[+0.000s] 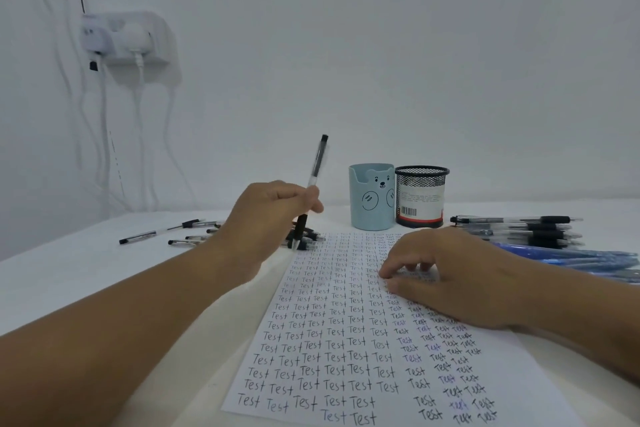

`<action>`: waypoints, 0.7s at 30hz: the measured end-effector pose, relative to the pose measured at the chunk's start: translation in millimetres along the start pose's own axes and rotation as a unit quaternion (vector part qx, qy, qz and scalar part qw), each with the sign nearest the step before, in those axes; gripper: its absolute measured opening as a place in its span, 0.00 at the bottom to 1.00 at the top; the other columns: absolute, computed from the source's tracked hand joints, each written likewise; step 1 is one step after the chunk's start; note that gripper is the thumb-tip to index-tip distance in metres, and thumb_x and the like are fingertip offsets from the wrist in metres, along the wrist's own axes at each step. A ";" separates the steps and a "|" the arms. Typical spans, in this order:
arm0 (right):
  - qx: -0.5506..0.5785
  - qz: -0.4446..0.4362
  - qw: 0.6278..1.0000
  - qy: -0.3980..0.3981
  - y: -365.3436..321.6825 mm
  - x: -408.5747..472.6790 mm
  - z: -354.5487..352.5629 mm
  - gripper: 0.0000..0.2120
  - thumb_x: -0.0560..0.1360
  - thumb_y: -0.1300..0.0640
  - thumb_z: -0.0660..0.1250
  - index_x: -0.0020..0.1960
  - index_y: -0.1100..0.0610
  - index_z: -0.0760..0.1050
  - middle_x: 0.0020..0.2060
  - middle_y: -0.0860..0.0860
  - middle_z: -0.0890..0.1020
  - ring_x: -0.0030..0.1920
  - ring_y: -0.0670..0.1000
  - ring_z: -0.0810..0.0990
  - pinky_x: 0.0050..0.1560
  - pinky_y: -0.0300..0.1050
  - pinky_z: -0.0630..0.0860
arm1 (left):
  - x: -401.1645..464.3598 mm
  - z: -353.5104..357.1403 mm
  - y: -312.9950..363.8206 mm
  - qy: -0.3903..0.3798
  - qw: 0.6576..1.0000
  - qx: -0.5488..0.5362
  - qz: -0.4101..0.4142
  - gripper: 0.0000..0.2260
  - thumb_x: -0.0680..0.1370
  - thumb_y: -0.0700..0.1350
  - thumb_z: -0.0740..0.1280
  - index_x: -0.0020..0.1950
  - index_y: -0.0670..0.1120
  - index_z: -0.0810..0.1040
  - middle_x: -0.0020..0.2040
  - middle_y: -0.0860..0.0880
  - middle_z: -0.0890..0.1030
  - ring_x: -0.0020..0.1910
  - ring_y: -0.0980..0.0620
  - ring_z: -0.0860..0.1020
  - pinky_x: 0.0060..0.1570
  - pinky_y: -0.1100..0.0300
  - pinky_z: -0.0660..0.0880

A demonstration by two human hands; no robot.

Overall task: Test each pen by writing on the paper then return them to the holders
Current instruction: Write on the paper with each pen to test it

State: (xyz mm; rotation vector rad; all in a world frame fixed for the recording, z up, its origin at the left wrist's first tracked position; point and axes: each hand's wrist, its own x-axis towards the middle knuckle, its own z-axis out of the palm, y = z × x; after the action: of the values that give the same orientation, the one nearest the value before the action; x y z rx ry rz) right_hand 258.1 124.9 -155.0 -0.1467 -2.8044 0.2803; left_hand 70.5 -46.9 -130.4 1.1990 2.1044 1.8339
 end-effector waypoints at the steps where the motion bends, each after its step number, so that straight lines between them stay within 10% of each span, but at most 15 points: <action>1: 0.001 0.002 1.000 -0.003 0.3 0.0 0.0 0.11 0.78 0.41 0.65 0.58 0.40 0.81 0.52 0.33 0.79 0.54 0.33 0.73 0.55 0.32 0.71 | 0.4 2.0 2.2 -0.003 0.999 -0.042 -0.013 0.10 0.81 0.46 0.68 0.44 0.47 0.86 0.39 0.58 0.82 0.41 0.57 0.79 0.50 0.58 0.75; 6: 0.001 -0.001 1.000 -0.001 2.8 0.3 1.8 0.11 0.78 0.40 0.65 0.58 0.40 0.80 0.52 0.32 0.79 0.54 0.32 0.73 0.54 0.30 0.70 | 1.0 10.8 8.7 -0.037 0.960 -0.268 -0.077 0.11 0.84 0.33 0.58 0.61 0.42 0.76 0.47 0.43 0.83 0.35 0.49 0.81 0.37 0.58 0.80; 10: 0.006 -0.004 1.000 0.001 3.1 0.8 2.5 0.11 0.78 0.40 0.66 0.57 0.39 0.81 0.52 0.31 0.79 0.54 0.33 0.74 0.54 0.31 0.70 | 3.2 3.4 9.0 -0.051 0.899 -0.405 -0.158 0.09 0.82 0.44 0.56 0.49 0.44 0.74 0.33 0.47 0.70 0.30 0.50 0.68 0.34 0.58 0.67; 14: 0.006 -0.003 1.000 -0.003 1.5 -0.3 1.0 0.10 0.78 0.40 0.65 0.57 0.39 0.80 0.52 0.31 0.79 0.54 0.33 0.73 0.54 0.31 0.71 | 3.7 -4.1 5.3 -0.074 0.875 -0.451 -0.157 0.27 0.78 0.68 0.55 0.33 0.46 0.65 0.30 0.49 0.59 0.29 0.50 0.60 0.35 0.57 0.62; 21: -0.001 -0.001 1.000 -0.004 -0.1 -1.1 -0.7 0.10 0.78 0.40 0.65 0.57 0.39 0.80 0.51 0.32 0.79 0.54 0.33 0.74 0.55 0.33 0.72 | 1.2 -0.7 9.8 -0.065 0.876 -0.453 -0.150 0.22 0.75 0.61 0.54 0.29 0.47 0.59 0.28 0.49 0.57 0.28 0.50 0.58 0.36 0.57 0.61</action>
State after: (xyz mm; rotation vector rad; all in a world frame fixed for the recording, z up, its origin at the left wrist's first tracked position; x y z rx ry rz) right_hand 259.3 124.8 -154.7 -0.1428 -2.8129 0.2773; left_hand 74.1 -47.1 -121.2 0.6639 1.0024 2.0854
